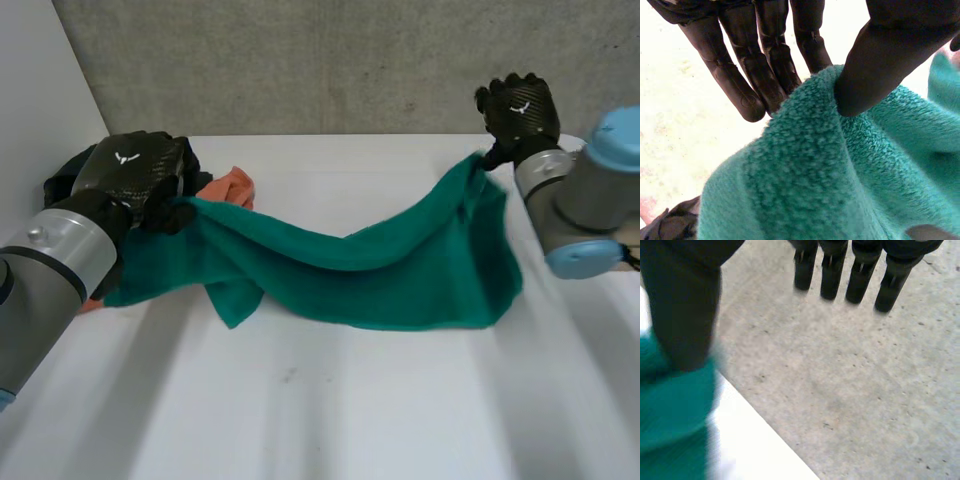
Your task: Fold the laundry.
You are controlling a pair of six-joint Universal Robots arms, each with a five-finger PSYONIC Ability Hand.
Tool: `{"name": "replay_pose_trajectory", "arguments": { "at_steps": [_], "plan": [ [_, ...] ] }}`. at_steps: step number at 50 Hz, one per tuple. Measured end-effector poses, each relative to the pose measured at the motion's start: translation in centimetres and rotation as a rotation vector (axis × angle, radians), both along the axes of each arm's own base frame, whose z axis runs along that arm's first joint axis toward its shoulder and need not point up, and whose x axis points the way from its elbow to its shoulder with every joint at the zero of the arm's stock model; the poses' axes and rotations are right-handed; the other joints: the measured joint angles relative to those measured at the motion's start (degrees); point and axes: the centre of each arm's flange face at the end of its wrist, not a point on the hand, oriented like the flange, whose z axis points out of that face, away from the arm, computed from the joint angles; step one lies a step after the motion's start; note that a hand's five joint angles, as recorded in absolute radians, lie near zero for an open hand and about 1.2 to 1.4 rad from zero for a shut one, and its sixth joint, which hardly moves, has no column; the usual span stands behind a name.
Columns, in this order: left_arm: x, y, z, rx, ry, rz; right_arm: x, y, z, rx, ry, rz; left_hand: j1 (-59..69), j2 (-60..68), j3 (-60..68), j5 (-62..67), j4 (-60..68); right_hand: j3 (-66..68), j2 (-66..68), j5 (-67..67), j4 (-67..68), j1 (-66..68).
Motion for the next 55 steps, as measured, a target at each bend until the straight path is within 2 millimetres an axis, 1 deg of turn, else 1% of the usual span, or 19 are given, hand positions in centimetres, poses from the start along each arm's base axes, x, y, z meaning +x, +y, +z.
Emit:
{"name": "replay_pose_trajectory", "arguments": {
  "at_steps": [2, 4, 7, 10, 11, 15, 19, 20, 21, 24, 26, 31, 37, 45, 47, 48, 49, 50, 55],
  "plan": [
    [0.0, 0.1, -0.1, 0.006, -0.002, 0.005, 0.3, -0.1, -0.4, 0.015, 0.000, -0.035, 0.00, 0.00, 0.00, 0.00, 0.00, -4.64, -4.29, -3.88, -4.34, -5.05],
    [0.0, 0.2, -0.1, 0.010, -0.003, 0.007, 0.2, 0.1, -0.6, 0.043, 0.006, -0.065, 0.00, 0.00, 0.00, 0.00, 0.00, -5.46, -4.94, -4.01, -5.29, -5.39],
    [-0.1, 0.5, 0.0, 0.015, -0.002, 0.006, -0.3, 1.1, -0.3, 0.135, 0.027, -0.117, 0.00, 0.00, 0.00, 0.00, 0.00, -5.51, -4.94, -4.01, -5.44, -5.39],
    [-0.3, 0.9, 0.3, 0.010, 0.001, -0.002, -1.5, 3.8, 0.6, 0.289, 0.062, -0.160, 0.00, 0.00, 0.00, 0.00, 0.00, -5.51, -4.94, -4.01, -5.44, -5.39],
    [-0.5, 1.1, 0.5, 0.005, 0.003, -0.008, -2.2, 5.7, 1.2, 0.376, 0.080, -0.171, 0.00, 0.00, 0.00, 0.00, 0.00, -5.51, -4.94, -4.01, -5.44, -5.39],
    [-0.9, 1.6, 1.3, -0.016, 0.013, -0.026, -3.5, 10.8, 1.7, 0.576, 0.109, -0.148, 0.00, 0.00, 0.00, 0.00, 0.00, -5.09, -4.61, -3.76, -5.08, -5.15],
    [-1.4, 2.1, 2.2, -0.037, 0.026, -0.039, -3.8, 14.5, 0.5, 0.695, 0.112, -0.082, 0.00, 0.00, 0.00, 0.00, 0.00, 0.03, 0.42, 0.73, -0.38, -1.15],
    [-1.5, 2.1, 2.3, -0.040, 0.028, -0.040, -3.8, 14.8, 0.3, 0.703, 0.112, -0.074, 0.00, 0.00, 0.00, 0.00, 0.00, 0.67, 1.11, 1.53, 0.42, -0.33],
    [-1.6, 2.3, 2.7, -0.048, 0.034, -0.042, -3.6, 15.8, -0.8, 0.725, 0.110, -0.037, 0.00, 0.00, 0.00, 0.00, 0.00, 3.21, 2.82, 4.10, 2.95, 2.18],
    [-1.9, 2.5, 3.5, -0.061, 0.048, -0.044, -3.3, 16.6, -2.6, 0.718, 0.112, 0.007, 0.00, 0.00, 0.00, 0.00, 0.00, 5.47, 4.35, 6.55, 5.34, 4.62],
    [-2.2, 2.7, 4.1, -0.071, 0.060, -0.045, -3.0, 16.7, -4.2, 0.681, 0.123, 0.037, 0.00, 0.00, 0.00, 0.00, 0.00, 5.55, 4.35, 7.03, 5.69, 4.90],
    [-2.7, 3.1, 5.5, -0.097, 0.083, -0.047, -2.5, 16.0, -7.0, 0.577, 0.177, 0.066, 0.00, 0.00, 0.00, 0.00, 0.00, 5.55, 4.35, 7.22, 5.69, 4.90],
    [-3.0, 3.4, 6.8, -0.119, 0.097, -0.053, -2.2, 14.6, -8.8, 0.500, 0.246, 0.069, 0.00, 0.00, 0.00, 0.00, 0.00, 8.40, 7.71, 9.77, 8.78, 7.86],
    [-3.0, 3.4, 7.3, -0.128, 0.099, -0.049, -2.2, 12.5, -9.6, 0.437, 0.270, 0.056, 0.00, 0.00, 0.00, 0.00, 0.00, 17.85, 18.70, 18.35, 17.76, 17.28],
    [-2.9, 3.3, 7.2, -0.127, 0.098, -0.045, -2.3, 12.0, -9.7, 0.428, 0.271, 0.049, 0.00, 0.00, 0.00, 0.00, 0.00, 27.00, 27.64, 27.27, 26.83, 26.26],
    [-2.9, 3.3, 7.2, -0.126, 0.098, -0.041, -2.4, 11.5, -9.7, 0.418, 0.272, 0.041, 0.00, 0.00, 0.00, 0.00, 0.00, 37.41, 38.40, 36.73, 37.39, 36.91],
    [-2.8, 3.2, 7.2, -0.125, 0.097, -0.038, -2.5, 11.3, -9.6, 0.413, 0.272, 0.035, 0.00, 0.00, 0.00, 0.00, 0.00, 43.24, 44.29, 43.64, 43.21, 43.45],
    [-2.8, 3.2, 7.2, -0.124, 0.097, -0.036, -2.6, 11.1, -9.6, 0.410, 0.271, 0.031, 0.00, 0.00, 0.00, 0.00, 0.00, 46.92, 47.99, 47.40, 46.95, 46.10],
    [-2.3, 2.9, 6.8, -0.110, 0.088, -0.013, -3.1, 10.1, -8.7, 0.395, 0.263, 0.006, 0.00, 0.00, 0.00, 0.00, 0.01, 50.57, 50.48, 49.35, 51.04, 46.46]
  ]
}}
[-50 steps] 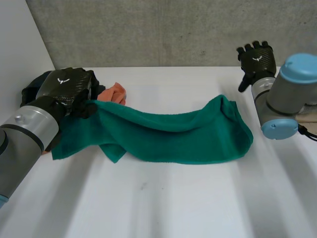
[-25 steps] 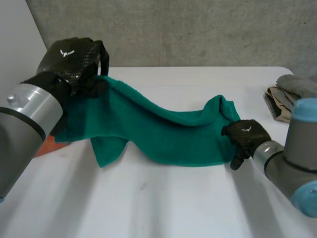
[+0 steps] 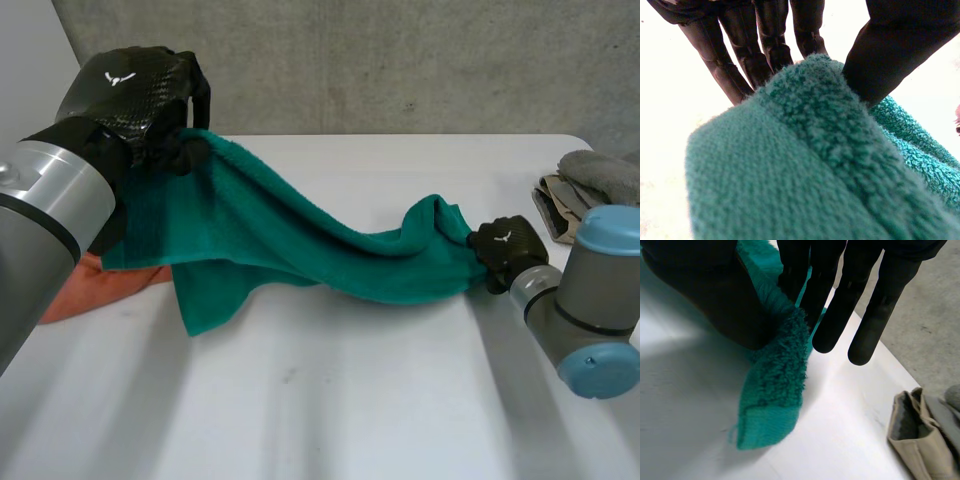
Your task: Fold the laundry.
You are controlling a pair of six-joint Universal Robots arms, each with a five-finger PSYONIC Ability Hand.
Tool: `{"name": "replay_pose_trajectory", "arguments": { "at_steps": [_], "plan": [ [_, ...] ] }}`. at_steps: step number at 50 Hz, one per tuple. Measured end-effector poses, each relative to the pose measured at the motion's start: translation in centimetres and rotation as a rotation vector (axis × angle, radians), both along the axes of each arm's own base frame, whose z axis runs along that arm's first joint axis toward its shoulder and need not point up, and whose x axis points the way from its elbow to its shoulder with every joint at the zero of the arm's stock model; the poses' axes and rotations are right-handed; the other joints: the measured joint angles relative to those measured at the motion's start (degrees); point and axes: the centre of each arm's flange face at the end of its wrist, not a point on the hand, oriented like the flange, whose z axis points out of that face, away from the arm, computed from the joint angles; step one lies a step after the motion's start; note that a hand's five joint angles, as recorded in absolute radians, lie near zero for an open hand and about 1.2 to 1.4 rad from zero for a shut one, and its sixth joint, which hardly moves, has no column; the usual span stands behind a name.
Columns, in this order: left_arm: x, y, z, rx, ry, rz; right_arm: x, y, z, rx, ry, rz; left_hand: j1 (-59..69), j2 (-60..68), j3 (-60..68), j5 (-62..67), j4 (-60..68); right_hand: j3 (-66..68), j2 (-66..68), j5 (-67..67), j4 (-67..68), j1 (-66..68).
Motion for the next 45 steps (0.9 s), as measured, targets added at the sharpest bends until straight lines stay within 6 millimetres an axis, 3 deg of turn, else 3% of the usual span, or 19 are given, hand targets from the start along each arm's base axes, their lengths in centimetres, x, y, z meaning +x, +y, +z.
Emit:
{"name": "replay_pose_trajectory", "arguments": {
  "at_steps": [3, 7, 10, 13, 19, 23, 26, 28, 32, 35, 38, 41, 45],
  "plan": [
    [0.4, -0.3, -0.7, 0.025, -0.014, 0.017, -0.3, 0.0, 1.1, -0.003, -0.005, -0.007, 0.00, 0.00, 0.00, 0.00, 0.00, 0.07, 0.00, 0.00, 0.02, 0.00],
    [1.1, -0.5, -2.3, 0.080, -0.049, 0.038, -0.9, 1.1, 4.5, -0.004, 0.008, -0.003, 0.00, 0.00, 0.00, 0.00, 0.00, 0.08, 0.00, 0.00, 0.03, 0.00],
    [1.5, -0.9, -4.3, 0.141, -0.096, 0.052, -1.6, 2.5, 7.1, 0.018, 0.054, 0.008, 0.00, 0.00, 0.00, 0.00, 0.00, 0.09, 0.00, 0.00, 0.03, 0.00],
    [2.0, -1.7, -8.0, 0.241, -0.193, 0.067, -3.2, 4.3, 9.6, 0.105, 0.158, 0.023, 0.00, 0.00, 0.00, 0.00, 0.00, 0.11, 0.00, 0.00, 0.05, 0.00],
    [2.2, -3.6, -14.1, 0.391, -0.365, 0.069, -4.5, 5.5, 10.3, 0.284, 0.327, 0.077, 0.00, 0.00, 0.00, 0.00, 0.00, 0.11, 0.00, 0.00, 0.07, 0.00],
    [1.5, -6.1, -15.6, 0.397, -0.407, 0.070, -4.1, 3.4, 10.4, 0.245, 0.350, 0.076, 0.00, 0.03, 0.06, 0.00, 0.00, 0.11, 0.00, 0.00, 0.11, 0.00],
    [0.5, -8.7, -13.9, 0.310, -0.369, 0.086, -3.2, 0.4, 11.6, 0.087, 0.287, 0.031, 0.00, 0.04, 0.06, 0.00, 0.00, 0.12, 0.00, 0.00, 0.14, 0.00],
    [-0.2, -10.5, -11.7, 0.218, -0.317, 0.101, -2.6, -1.7, 13.2, -0.052, 0.219, -0.007, 0.00, 0.04, 0.07, 0.00, 0.00, 0.12, 0.00, 0.00, 0.16, 0.00],
    [-1.0, -13.7, -4.4, -0.047, -0.125, 0.155, -2.0, -5.4, 18.5, -0.403, -0.005, -0.101, 0.00, 0.05, 0.07, 0.00, 0.01, 0.12, 0.00, 0.00, 0.18, 0.00],
    [-0.7, -14.5, 2.2, -0.269, 0.075, 0.193, -2.1, -6.0, 23.5, -0.650, -0.200, -0.136, 0.00, 0.05, 0.07, 0.00, 0.01, 0.14, 0.00, 0.00, 0.18, 0.00],
    [-0.2, -14.2, 5.8, -0.396, 0.203, 0.197, -2.4, -5.2, 26.3, -0.770, -0.315, -0.130, 0.00, 0.05, 0.07, 0.00, 0.01, 0.14, 0.00, 0.00, 0.19, 0.00],
    [0.1, -13.9, 6.8, -0.434, 0.253, 0.191, -2.5, -4.4, 26.9, -0.791, -0.358, -0.112, 0.00, 0.05, 0.07, 0.00, 0.01, 0.14, 0.00, 0.00, 0.19, 0.00],
    [0.2, -14.1, 4.0, -0.355, 0.222, 0.189, -2.1, -3.6, 24.9, -0.706, -0.346, -0.077, 0.00, 0.05, 0.07, 0.00, 0.01, 0.14, 0.00, 0.00, 0.19, 0.00]
  ]
}}
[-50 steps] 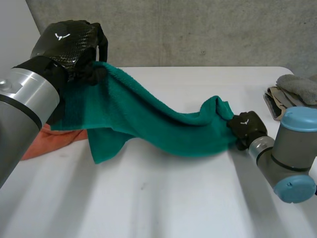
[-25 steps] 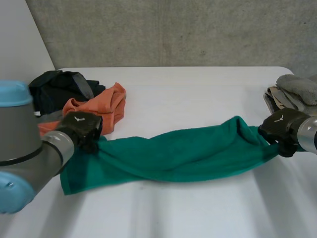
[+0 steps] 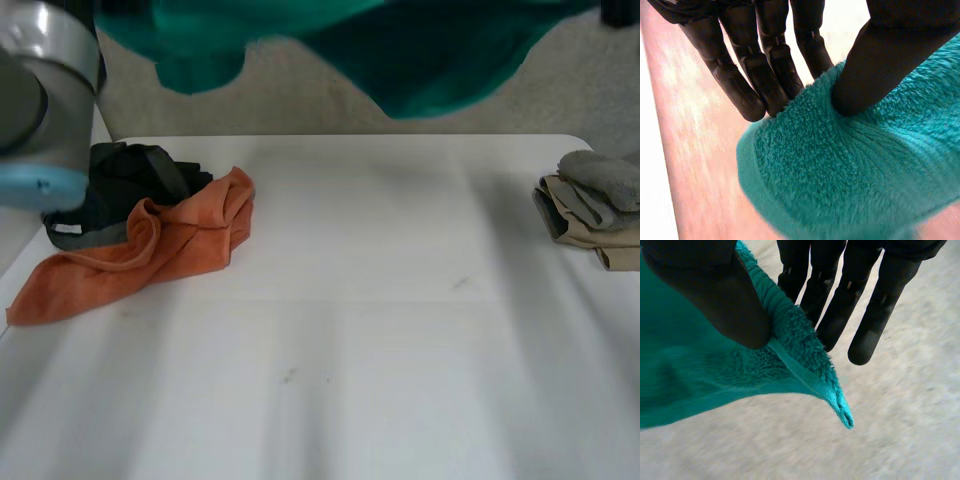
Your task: Fold the laundry.
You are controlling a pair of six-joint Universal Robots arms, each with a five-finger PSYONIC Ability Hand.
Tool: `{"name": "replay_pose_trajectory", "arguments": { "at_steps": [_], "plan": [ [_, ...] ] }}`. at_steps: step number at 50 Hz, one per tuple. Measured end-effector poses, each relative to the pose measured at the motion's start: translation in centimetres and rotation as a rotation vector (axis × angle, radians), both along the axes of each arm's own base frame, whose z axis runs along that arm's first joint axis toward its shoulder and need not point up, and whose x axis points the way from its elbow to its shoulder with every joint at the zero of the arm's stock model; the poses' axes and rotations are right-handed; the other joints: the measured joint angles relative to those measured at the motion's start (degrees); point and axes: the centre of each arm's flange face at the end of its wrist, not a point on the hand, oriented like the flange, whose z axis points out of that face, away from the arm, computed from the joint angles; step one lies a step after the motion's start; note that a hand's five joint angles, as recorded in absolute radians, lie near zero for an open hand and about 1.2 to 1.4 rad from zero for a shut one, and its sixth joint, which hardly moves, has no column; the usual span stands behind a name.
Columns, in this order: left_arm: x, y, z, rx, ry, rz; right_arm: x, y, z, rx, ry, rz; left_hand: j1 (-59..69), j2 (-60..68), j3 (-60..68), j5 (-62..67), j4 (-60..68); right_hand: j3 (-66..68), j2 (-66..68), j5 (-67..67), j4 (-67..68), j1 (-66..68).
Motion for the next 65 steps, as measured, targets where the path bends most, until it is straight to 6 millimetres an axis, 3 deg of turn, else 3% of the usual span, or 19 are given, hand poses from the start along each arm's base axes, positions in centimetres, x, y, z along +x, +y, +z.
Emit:
{"name": "replay_pose_trajectory", "arguments": {
  "at_steps": [1, 3, 4, 5, 10, 12, 13, 15, 16, 19, 25, 30, 34, 47, 65],
  "plan": [
    [0.0, -0.1, -1.2, 0.036, -0.014, 0.001, 0.1, 0.1, -0.3, 0.013, 0.005, 0.005, 0.00, 0.00, 0.00, 0.00, 0.00, 0.00, 0.00, 0.00, 0.00, 0.00],
    [0.2, -0.4, -4.6, 0.137, -0.055, 0.006, 0.5, 0.6, -3.0, 0.112, 0.043, 0.037, 0.00, 0.00, 0.00, 0.00, 0.00, 0.02, 0.00, 0.00, 0.00, 0.00],
    [0.2, -0.4, -4.6, 0.137, -0.055, 0.006, 0.5, 0.6, -3.0, 0.112, 0.043, 0.037, 0.00, 0.00, 0.00, 0.00, 0.00, 0.02, 0.00, 0.00, 0.00, 0.00],
    [0.4, -0.4, -7.8, 0.229, -0.094, 0.011, 0.7, 0.9, -5.5, 0.194, 0.075, 0.058, 0.00, 0.02, 0.00, 0.00, 0.00, 0.03, 0.00, 0.00, 0.01, 0.00],
    [0.9, 0.0, -16.8, 0.463, -0.206, 0.022, 1.3, 1.8, -13.8, 0.451, 0.189, 0.102, 0.00, -1.00, -0.66, -0.06, -0.89, 0.03, 0.00, 0.00, 0.02, 0.00],
    [1.0, 0.4, -18.8, 0.514, -0.235, 0.022, 1.3, 2.0, -15.5, 0.501, 0.215, 0.108, -2.25, -4.09, -3.62, -1.80, -3.19, 0.03, 0.00, 0.00, 0.02, 0.00],
    [1.0, 0.7, -20.1, 0.548, -0.257, 0.021, 1.2, 2.3, -16.6, 0.538, 0.235, 0.109, -12.72, -12.93, -12.31, -11.27, -12.84, 0.04, 0.00, 0.00, 0.01, 0.00],
    [1.1, 1.6, -22.7, 0.624, -0.321, 0.018, 0.9, 3.2, -20.9, 0.668, 0.322, 0.103, -24.18, -24.42, -22.83, -21.79, -23.47, 0.04, 0.00, 0.00, 0.02, 0.00],
    [1.1, 2.0, -23.4, 0.652, -0.348, 0.015, 0.7, 3.6, -22.2, 0.709, 0.353, 0.097, -31.59, -31.70, -30.88, -30.02, -31.69, 0.04, 0.00, 0.00, 0.02, 0.00],
    [1.2, 3.0, -24.3, 0.704, -0.405, 0.009, 0.0, 4.3, -24.4, 0.782, 0.412, 0.075, -38.06, -40.09, -39.11, -38.53, -40.18, 0.04, 0.00, 0.00, 0.02, 0.00],
    [2.0, 4.5, -22.2, 0.717, -0.442, 0.000, -1.5, 4.5, -24.9, 0.826, 0.417, 0.023, -42.07, -45.35, -44.67, -44.34, -45.95, 0.04, 0.00, 0.00, 0.02, 0.00],
    [3.0, 5.8, -19.3, 0.665, -0.427, -0.037, -2.6, 4.4, -22.9, 0.801, 0.339, -0.007, -42.07, -45.59, -44.74, -44.42, -45.81, 0.04, 0.00, 0.00, 0.02, 0.00],
    [3.7, 7.0, -18.8, 0.656, -0.437, -0.072, -2.9, 4.4, -22.1, 0.793, 0.294, -0.010, -41.99, -45.51, -44.61, -43.89, -45.80, 0.04, 0.00, 0.00, 0.02, 0.00],
    [5.7, 11.1, -22.2, 0.679, -0.648, -0.256, -2.9, 4.3, -22.2, 0.798, 0.281, -0.005, -38.11, -40.81, -40.33, -38.39, -40.17, 0.04, 0.00, 0.00, 0.02, 0.00],
    [5.8, 9.0, -25.6, 0.682, -0.713, -0.265, -2.6, 4.7, -22.8, 0.813, 0.301, 0.007, -33.18, -36.04, -35.67, -33.73, -35.45, 0.04, 0.00, 0.00, 0.02, 0.00]
  ]
}}
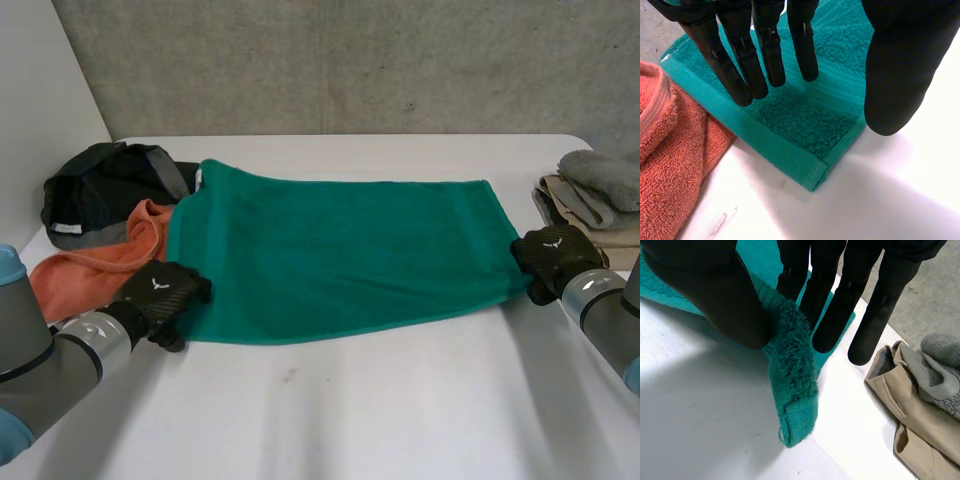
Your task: Fold the laundry.
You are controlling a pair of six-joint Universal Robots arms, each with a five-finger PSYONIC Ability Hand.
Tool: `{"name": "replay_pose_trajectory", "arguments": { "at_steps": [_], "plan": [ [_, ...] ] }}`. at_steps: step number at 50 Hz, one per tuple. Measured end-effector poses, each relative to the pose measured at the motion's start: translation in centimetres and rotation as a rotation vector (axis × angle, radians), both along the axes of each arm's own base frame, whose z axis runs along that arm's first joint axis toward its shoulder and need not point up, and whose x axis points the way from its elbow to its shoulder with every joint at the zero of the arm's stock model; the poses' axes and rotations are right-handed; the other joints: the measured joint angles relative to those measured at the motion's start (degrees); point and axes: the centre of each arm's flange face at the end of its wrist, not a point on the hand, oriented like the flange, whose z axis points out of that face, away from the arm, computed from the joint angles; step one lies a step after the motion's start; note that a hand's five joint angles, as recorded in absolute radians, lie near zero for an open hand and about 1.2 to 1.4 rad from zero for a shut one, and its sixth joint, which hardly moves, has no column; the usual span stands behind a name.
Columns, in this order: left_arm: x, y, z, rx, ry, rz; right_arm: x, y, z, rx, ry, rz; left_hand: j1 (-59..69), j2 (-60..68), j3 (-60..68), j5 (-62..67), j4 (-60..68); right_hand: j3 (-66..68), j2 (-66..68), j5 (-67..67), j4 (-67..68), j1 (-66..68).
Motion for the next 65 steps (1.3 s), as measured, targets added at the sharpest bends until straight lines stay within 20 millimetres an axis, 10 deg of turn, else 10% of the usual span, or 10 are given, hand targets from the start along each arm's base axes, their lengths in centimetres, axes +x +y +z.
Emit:
{"name": "replay_pose_trajectory", "arguments": {
  "at_steps": [49, 57, 65],
  "plan": [
    [-2.6, -4.5, -0.3, -0.161, -0.072, -0.005, 0.3, 0.6, -0.4, 0.012, 0.022, 0.022, 34.35, 35.87, 35.55, 33.68, 35.35, 0.00, 0.00, 0.00, 0.00, 0.00],
    [-2.2, -2.6, 0.4, -0.126, -0.068, -0.011, -0.1, 0.7, 1.2, 0.003, 0.021, 0.012, 34.35, 35.87, 35.55, 33.68, 35.37, 0.00, 0.00, 0.00, 0.00, 0.00],
    [-0.4, 3.3, 2.9, 0.004, -0.156, -0.038, -1.0, 3.2, 3.7, 0.133, 0.142, 0.094, 34.35, 35.87, 35.57, 33.68, 35.39, 0.00, 0.00, 0.00, 0.00, 0.00]
  ]
}}
